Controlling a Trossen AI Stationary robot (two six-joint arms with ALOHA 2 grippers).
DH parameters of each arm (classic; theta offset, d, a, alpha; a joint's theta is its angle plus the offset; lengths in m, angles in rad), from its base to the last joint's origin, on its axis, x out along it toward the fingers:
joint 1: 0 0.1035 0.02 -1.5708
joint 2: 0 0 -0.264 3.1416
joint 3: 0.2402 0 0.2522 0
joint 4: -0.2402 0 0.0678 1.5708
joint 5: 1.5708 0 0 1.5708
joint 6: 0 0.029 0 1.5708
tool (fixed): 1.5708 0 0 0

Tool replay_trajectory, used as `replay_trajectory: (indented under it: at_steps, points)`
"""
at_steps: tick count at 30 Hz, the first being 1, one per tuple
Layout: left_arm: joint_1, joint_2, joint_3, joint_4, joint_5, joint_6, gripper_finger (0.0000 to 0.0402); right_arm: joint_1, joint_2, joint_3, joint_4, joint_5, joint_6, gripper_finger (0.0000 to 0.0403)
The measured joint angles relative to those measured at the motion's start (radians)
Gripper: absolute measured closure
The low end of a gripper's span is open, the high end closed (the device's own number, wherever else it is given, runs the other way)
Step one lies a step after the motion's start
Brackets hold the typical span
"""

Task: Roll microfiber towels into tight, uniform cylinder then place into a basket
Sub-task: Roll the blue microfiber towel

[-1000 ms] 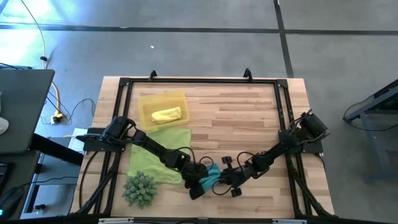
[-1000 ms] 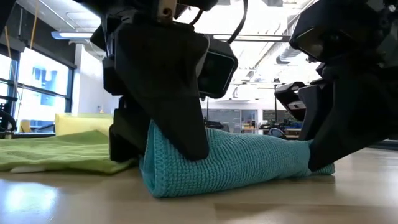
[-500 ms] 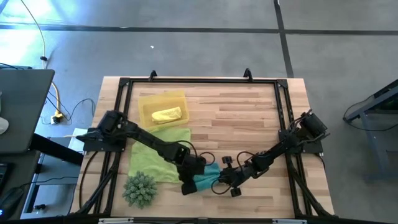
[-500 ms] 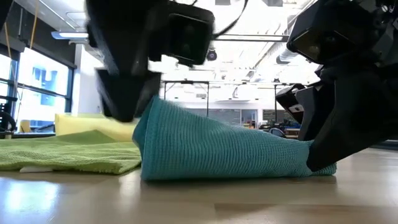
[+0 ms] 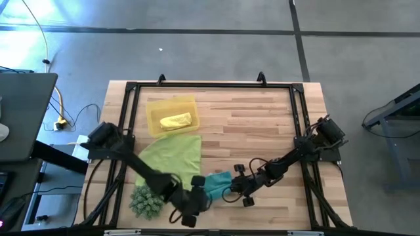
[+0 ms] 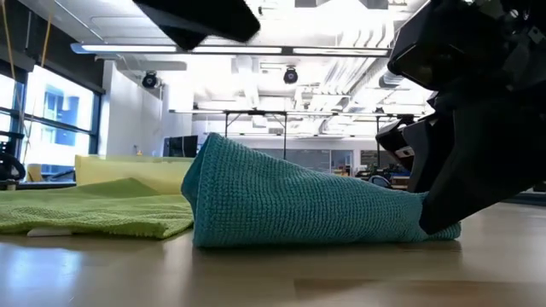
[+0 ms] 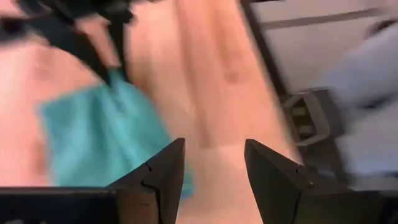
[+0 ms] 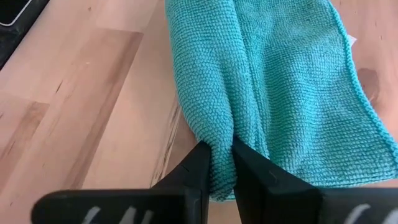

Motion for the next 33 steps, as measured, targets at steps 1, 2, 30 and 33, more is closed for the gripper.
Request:
replay_trajectory:
  at_steps: [1, 2, 30, 33]
  points:
    - [-0.017, 0.013, 0.0, 0.019, -0.06, 0.013, 0.0245, -0.004, 0.0, 0.0, 0.0, -0.002, 0.0, 0.0361]
    - [-0.028, 0.026, 0.0, 0.044, -0.099, 0.014, 0.0245, -0.008, 0.0, 0.0, 0.0, -0.007, 0.002, 0.0361]
    - [0.019, 0.216, 0.005, -0.024, -0.1, 0.092, 0.0179, -0.029, -0.001, -0.002, 0.01, -0.021, 0.057, 0.0361]
    - [0.026, 0.218, 0.005, -0.033, -0.12, -0.015, 0.018, -0.029, -0.001, -0.002, 0.011, -0.02, 0.057, 0.0361]
